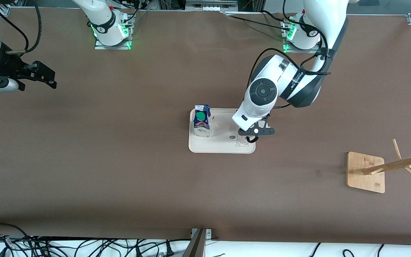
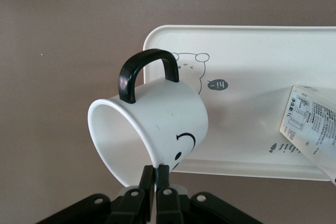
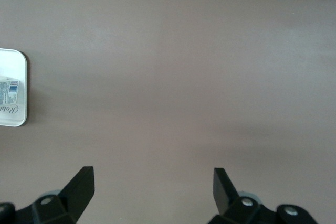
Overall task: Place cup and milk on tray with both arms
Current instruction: 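Carry the white mug toward the tray with the left gripper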
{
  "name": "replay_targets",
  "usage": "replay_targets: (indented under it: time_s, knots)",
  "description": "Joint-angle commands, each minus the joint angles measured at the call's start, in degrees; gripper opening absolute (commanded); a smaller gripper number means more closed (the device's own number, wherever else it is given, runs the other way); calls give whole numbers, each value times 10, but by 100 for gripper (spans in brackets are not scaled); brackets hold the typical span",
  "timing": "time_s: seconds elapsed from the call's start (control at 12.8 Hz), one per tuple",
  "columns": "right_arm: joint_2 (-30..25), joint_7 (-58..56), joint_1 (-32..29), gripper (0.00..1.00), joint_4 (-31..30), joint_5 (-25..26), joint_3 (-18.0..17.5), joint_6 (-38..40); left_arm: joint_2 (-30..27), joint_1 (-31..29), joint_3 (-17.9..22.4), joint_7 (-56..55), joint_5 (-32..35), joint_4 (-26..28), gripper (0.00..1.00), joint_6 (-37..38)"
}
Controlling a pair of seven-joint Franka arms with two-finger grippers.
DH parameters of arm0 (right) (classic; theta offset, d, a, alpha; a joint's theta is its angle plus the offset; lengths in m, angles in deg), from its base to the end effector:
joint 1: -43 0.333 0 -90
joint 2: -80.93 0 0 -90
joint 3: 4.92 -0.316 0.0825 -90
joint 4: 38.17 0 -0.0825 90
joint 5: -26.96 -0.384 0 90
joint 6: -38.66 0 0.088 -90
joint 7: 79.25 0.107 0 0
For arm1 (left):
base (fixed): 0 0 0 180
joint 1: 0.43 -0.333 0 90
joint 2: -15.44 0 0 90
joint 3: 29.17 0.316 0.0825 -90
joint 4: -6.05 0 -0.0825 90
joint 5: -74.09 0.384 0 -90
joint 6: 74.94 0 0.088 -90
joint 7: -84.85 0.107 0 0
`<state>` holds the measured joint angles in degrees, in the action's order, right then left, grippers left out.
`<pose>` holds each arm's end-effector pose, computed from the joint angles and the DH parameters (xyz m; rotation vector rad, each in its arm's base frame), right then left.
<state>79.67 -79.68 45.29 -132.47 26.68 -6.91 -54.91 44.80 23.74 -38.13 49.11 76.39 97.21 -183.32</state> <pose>0.5508 0.0419 0.6066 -3.1345 -0.1285 -0.0143 0.5636 -0.3494 0.3242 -3.0449 -0.0622 0.2949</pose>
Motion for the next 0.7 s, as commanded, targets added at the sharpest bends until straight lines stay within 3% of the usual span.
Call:
replay_targets:
  time_s: [0.0, 0.62]
  knots:
    - [4, -5, -9, 100, 11, 2, -6, 3, 18, 14, 4, -23, 10, -26, 0, 16]
    - [4, -5, -9, 100, 11, 2, -6, 3, 42, 33, 4, -43, 13, -46, 0, 16]
